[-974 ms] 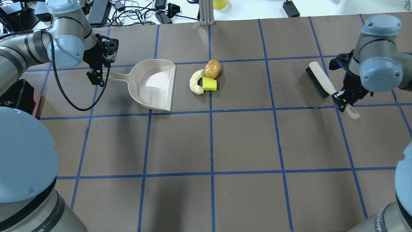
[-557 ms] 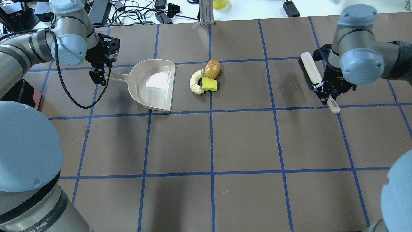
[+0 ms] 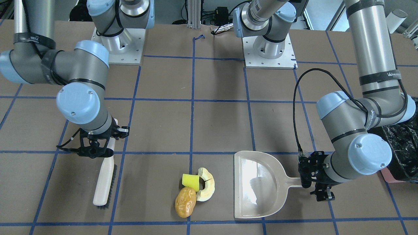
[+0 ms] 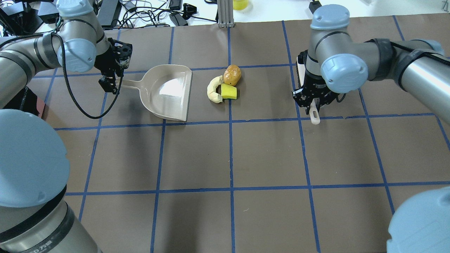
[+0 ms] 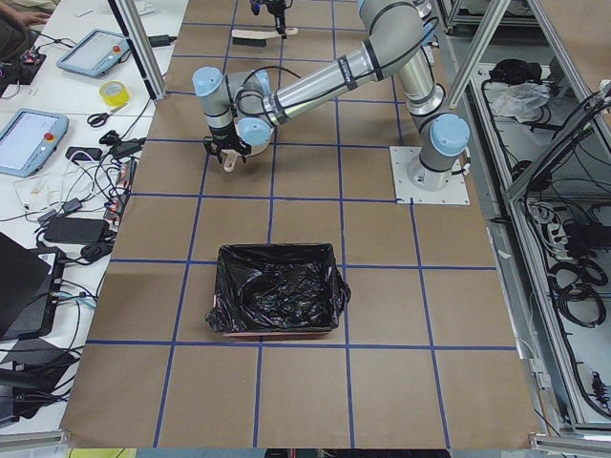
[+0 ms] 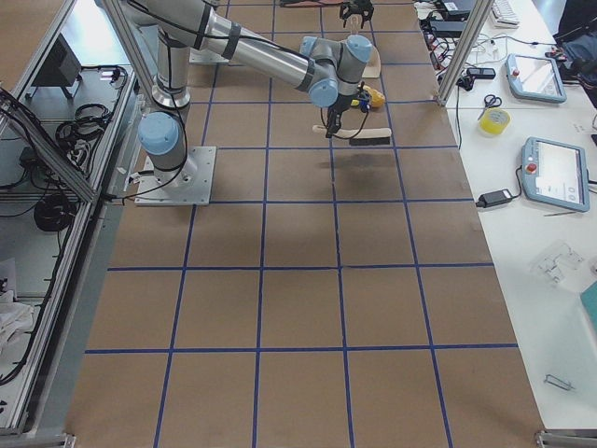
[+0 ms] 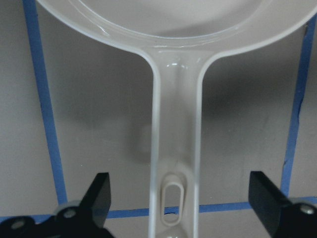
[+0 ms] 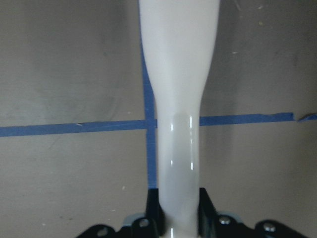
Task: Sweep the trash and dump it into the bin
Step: 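Move the held brush with the right gripper behind the potato, sponge and cream item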
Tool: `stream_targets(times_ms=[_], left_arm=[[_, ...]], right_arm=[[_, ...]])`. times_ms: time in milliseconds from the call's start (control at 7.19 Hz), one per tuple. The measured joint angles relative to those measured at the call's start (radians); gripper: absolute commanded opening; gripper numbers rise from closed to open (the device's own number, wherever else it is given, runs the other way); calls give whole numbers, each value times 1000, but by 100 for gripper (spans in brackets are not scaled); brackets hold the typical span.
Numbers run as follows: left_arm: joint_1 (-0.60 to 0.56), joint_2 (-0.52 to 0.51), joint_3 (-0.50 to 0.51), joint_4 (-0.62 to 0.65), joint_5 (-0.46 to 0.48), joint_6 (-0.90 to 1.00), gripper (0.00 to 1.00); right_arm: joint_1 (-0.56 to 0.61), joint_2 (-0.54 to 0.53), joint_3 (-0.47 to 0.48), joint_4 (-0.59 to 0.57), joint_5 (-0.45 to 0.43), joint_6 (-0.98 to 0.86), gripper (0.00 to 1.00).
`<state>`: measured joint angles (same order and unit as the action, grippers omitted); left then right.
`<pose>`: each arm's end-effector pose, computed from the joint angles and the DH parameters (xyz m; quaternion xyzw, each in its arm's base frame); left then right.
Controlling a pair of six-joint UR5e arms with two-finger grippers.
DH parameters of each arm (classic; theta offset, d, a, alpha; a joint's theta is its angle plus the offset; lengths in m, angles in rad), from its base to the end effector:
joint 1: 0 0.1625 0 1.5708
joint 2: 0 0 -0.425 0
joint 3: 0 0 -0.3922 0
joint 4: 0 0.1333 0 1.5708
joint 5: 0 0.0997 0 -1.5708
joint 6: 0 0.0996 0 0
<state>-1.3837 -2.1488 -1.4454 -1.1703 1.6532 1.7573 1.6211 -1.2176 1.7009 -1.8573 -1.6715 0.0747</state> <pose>0.0034 -0.6907 0.2426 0.7068 0.7057 0.0487 0.0017 0.1519 -0.5658 0.2623 -0.0072 -0.9939 -0.0948 0.0561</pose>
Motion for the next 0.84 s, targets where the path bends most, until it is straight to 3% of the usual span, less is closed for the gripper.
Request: stream_targets(times_ms=[278,418,835], left_arm=[[0,1,-1,-2,-1,0,7],[-2,1,-1,-2,1,0,0],[-6,0,0,-3,4,-5,0]], right_arm=[[107,37,-57,45,-5,89,2],[146,71,-100,73,-19,105,2],[217,194,-247,140,-48,124,2]])
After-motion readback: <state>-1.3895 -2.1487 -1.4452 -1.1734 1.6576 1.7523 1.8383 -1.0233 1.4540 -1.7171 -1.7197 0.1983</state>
